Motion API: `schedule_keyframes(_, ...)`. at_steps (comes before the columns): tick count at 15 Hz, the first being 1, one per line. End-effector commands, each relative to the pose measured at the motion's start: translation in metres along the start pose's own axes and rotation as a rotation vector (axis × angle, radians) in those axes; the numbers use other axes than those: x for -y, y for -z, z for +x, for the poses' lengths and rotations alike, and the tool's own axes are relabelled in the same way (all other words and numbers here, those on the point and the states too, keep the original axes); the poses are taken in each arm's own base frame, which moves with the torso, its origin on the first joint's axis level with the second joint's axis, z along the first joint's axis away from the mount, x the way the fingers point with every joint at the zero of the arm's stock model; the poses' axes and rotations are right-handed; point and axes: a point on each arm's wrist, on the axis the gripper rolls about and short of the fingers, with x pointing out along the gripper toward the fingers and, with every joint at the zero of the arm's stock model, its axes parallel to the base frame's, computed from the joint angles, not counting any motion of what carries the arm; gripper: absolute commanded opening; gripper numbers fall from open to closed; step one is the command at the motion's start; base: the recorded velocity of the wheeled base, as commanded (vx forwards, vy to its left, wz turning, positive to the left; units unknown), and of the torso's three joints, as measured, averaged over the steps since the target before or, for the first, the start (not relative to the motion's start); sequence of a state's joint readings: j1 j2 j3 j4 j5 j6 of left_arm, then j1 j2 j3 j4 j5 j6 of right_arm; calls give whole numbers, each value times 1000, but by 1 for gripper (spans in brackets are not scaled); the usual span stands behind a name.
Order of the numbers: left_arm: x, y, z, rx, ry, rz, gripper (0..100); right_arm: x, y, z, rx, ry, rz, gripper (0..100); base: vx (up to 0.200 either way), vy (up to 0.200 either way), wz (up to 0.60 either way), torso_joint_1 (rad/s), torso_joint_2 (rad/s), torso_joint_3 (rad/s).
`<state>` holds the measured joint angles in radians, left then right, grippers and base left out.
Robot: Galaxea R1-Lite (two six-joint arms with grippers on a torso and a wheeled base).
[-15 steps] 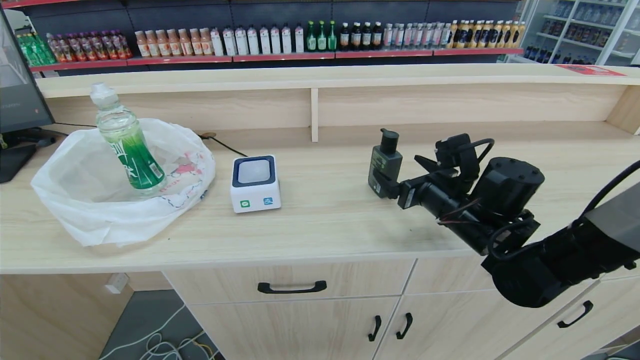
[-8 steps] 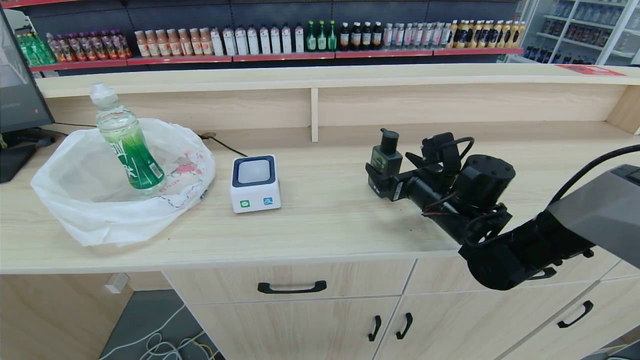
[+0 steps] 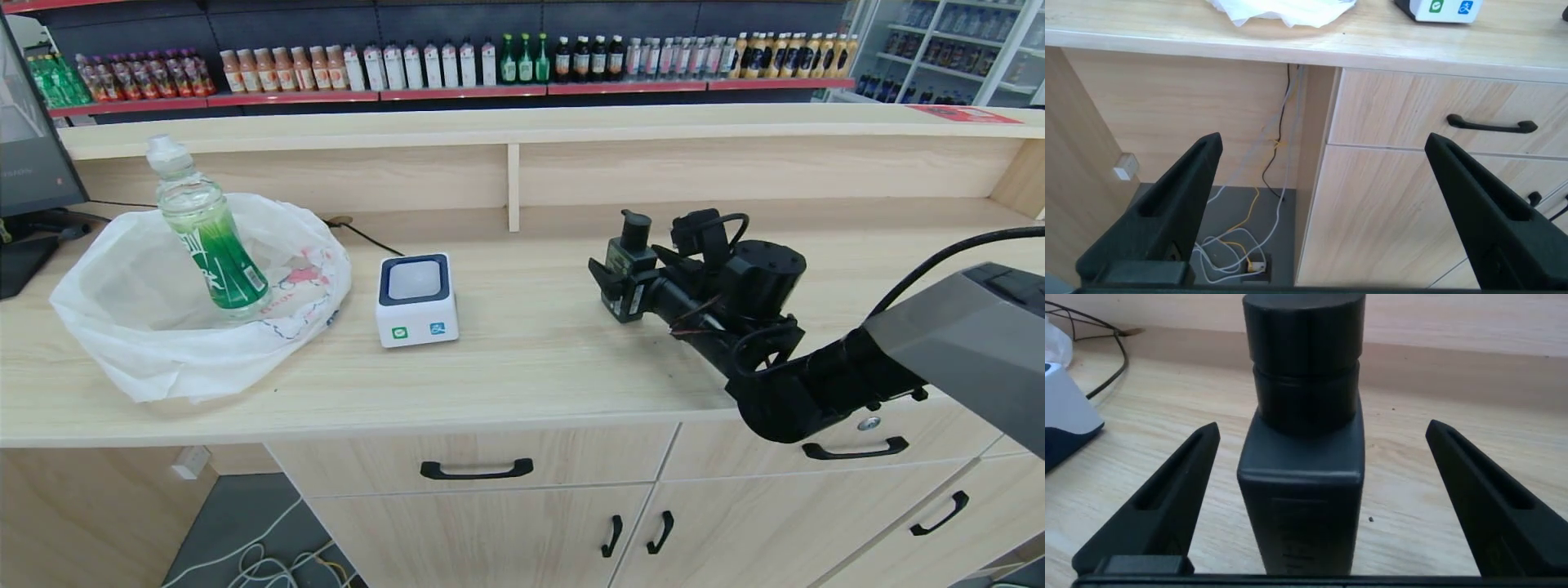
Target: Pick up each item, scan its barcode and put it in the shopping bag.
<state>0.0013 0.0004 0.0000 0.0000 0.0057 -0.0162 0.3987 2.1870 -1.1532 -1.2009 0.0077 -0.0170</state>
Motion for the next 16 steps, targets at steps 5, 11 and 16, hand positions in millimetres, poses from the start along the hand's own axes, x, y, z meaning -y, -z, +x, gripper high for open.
schedule_keyframes(5,0,0,0,0,-1,-1,100,3,10,7,-14,6,10,100,0,0,0,0,0,0)
schedule_keyframes(11,0,0,0,0,-1,-1,100,4,4,9,11,10,35,0,0,0,0,0,0,0)
schedule_keyframes(16,0,0,0,0,-1,-1,100,5,-2,9,28,12,35,0,0,0,0,0,0,0)
